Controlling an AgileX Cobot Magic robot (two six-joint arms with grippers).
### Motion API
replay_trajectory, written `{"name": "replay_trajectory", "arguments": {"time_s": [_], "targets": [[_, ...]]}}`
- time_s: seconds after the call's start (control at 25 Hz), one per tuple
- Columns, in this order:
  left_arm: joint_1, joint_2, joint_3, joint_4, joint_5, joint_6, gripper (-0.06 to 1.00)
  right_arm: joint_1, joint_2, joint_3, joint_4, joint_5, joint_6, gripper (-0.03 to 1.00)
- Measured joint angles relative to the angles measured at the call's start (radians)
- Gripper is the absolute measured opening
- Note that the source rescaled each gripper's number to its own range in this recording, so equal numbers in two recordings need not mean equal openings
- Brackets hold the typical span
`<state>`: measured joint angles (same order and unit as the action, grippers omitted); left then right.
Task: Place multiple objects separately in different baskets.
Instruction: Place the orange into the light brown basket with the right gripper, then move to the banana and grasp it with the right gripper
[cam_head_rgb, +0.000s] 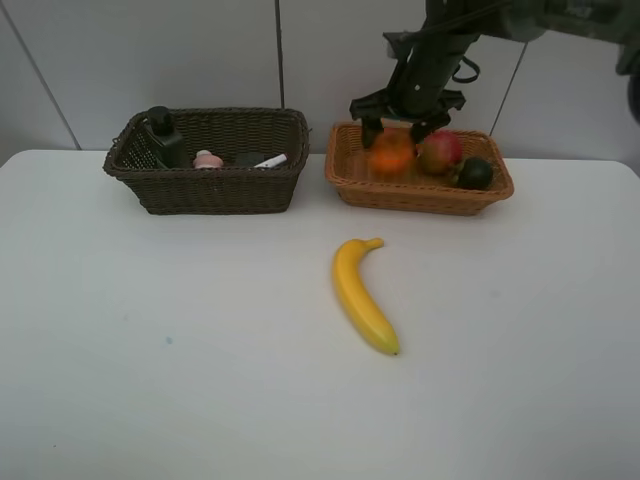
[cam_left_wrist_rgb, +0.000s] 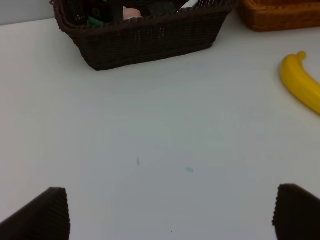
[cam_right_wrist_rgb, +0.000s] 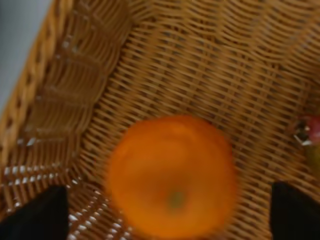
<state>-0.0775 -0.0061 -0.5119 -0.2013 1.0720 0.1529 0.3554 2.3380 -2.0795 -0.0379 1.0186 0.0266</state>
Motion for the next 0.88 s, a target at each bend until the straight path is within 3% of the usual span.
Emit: {"name": "replay_trajectory", "arguments": {"time_s": [0.2, 0.56, 0.88], "targets": [[0.000, 0.000, 0.000, 0.000, 0.000, 0.000, 1.00, 0.000, 0.017, -0.011, -0.010, 0.018, -0.002, 0.97], [0.000, 0.000, 0.000, 0.000, 0.000, 0.000, 1.00, 0.000, 0.015, -0.014, -0.013, 0.060, 0.012, 0.97], [0.000, 0.000, 0.000, 0.000, 0.000, 0.000, 1.00, 0.002, -0.085, -0.014, 0.049, 0.194, 0.046, 0.97]]}}
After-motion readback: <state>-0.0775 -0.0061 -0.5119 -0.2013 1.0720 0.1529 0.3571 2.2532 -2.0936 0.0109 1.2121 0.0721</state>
